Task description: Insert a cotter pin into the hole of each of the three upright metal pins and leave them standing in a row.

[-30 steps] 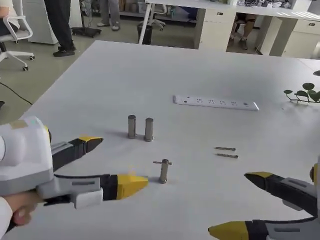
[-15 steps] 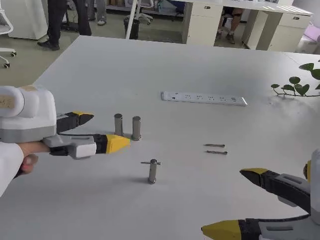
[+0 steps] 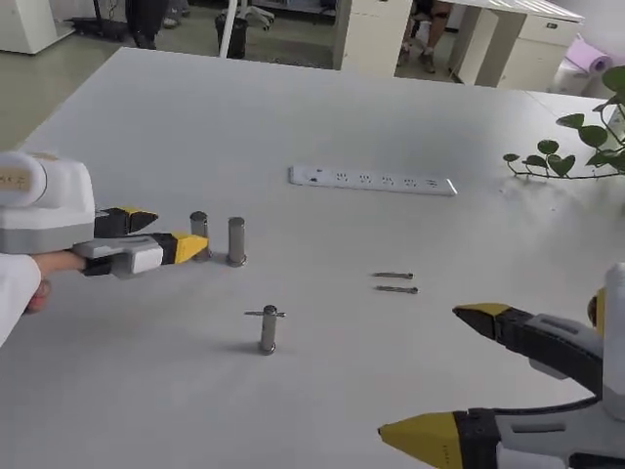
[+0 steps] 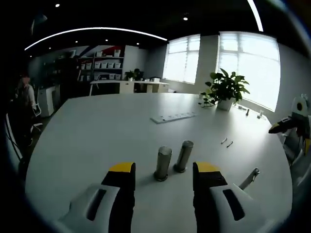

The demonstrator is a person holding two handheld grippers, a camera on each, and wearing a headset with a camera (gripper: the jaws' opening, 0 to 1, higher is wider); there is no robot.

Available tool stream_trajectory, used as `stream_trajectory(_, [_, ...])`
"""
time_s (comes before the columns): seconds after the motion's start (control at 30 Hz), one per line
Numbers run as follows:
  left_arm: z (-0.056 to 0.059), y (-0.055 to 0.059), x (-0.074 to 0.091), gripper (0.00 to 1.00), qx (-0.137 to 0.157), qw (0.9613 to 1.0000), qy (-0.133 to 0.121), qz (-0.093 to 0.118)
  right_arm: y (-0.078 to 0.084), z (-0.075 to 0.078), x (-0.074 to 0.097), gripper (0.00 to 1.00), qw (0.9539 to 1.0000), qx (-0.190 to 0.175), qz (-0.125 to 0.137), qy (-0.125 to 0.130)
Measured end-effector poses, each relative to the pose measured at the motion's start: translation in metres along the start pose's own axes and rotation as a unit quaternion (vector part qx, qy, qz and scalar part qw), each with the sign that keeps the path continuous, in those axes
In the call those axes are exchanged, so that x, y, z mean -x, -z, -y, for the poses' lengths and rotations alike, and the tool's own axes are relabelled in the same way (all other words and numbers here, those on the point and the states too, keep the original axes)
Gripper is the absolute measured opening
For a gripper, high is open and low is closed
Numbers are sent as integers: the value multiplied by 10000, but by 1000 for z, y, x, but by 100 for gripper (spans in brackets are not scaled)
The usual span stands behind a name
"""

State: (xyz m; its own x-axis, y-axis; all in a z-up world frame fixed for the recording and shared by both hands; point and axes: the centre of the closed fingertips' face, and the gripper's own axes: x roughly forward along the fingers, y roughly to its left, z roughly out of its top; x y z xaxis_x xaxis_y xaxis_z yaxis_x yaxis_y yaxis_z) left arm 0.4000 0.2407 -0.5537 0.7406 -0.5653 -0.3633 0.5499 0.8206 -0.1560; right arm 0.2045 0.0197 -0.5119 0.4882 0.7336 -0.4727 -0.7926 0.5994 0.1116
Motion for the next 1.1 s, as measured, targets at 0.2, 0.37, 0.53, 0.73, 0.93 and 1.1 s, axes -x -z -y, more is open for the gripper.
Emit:
stream_trajectory(0.2, [4, 2, -12, 41, -174, 9998, -32, -65, 5, -1, 1, 98, 10000, -27, -69, 28])
stream_trajectory(0.37, [8, 11, -23, 39, -454, 9985, -59, -304, 10, 0, 3, 98, 9999, -1, -149, 59])
stream_trajectory(0.53, [9, 13, -29, 33, -680, 9968, -80, -406, 13, 0, 5, 98, 9999, -34, -143, 77])
stream_trajectory(0.73, [3, 19, -32, 26, -975, 9933, -240, -572, 21, -1, 8, 96, 9997, -41, -202, 127])
stream_trajectory(0.93, [1, 17, -36, 18, -1053, 9921, -365, -574, 22, -2, 9, 95, 9997, -111, -174, 131])
stream_trajectory(1.1, [-1, 20, -38, 16, -1145, 9901, -445, -679, 23, -1, 10, 94, 9996, -157, -189, 165])
